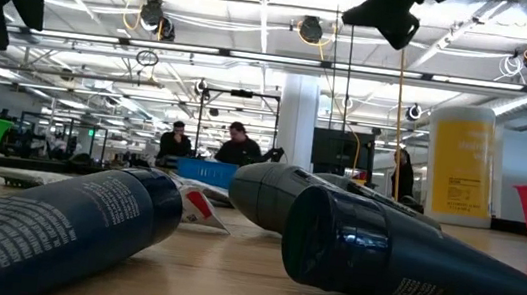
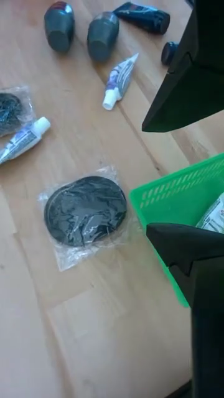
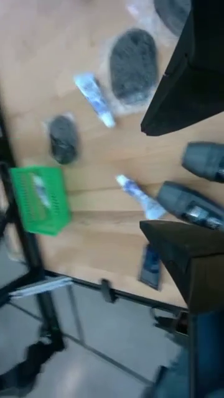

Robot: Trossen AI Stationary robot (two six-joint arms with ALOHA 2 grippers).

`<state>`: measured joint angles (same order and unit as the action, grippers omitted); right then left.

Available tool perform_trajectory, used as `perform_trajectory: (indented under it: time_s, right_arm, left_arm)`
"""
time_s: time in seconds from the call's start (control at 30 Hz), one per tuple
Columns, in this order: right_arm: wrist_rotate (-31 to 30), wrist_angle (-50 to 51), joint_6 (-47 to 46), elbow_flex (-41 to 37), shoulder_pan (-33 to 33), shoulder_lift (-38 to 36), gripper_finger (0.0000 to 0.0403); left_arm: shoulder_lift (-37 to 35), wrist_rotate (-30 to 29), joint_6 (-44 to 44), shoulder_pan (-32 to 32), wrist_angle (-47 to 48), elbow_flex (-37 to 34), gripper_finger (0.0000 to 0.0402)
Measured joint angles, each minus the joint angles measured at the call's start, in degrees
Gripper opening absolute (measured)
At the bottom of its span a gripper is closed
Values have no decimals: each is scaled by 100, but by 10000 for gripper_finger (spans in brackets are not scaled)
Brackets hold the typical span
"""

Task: Pick & Place Travel size toiletries
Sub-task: Put the black deodorant into the yellow bin

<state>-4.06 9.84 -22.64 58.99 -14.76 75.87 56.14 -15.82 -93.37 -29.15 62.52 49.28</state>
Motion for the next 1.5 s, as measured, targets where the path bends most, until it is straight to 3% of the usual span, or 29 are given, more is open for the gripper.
perform_trajectory:
  time_s: [0.43, 0.83, 1.0, 1.23, 1.5]
  right_arm:
    - [85, 1324, -214, 1068, -492, 999, 228]
    - [-8, 2383, -654, 1118, -429, 1412, 222]
    - [-363, 2499, -545, 1056, -398, 1408, 221]
    - [-315, 2287, -542, 787, -408, 1612, 223]
    - [457, 1649, -529, 784, -453, 2250, 258]
  left_arm:
    - [2, -80, 626, 0, 19, 0, 246]
    - [5, -84, 669, 0, 28, 0, 246]
    - [9, -119, 669, 0, 26, 0, 246]
    - [9, -279, 667, 0, 26, 0, 246]
    - [9, -277, 667, 0, 25, 0, 246]
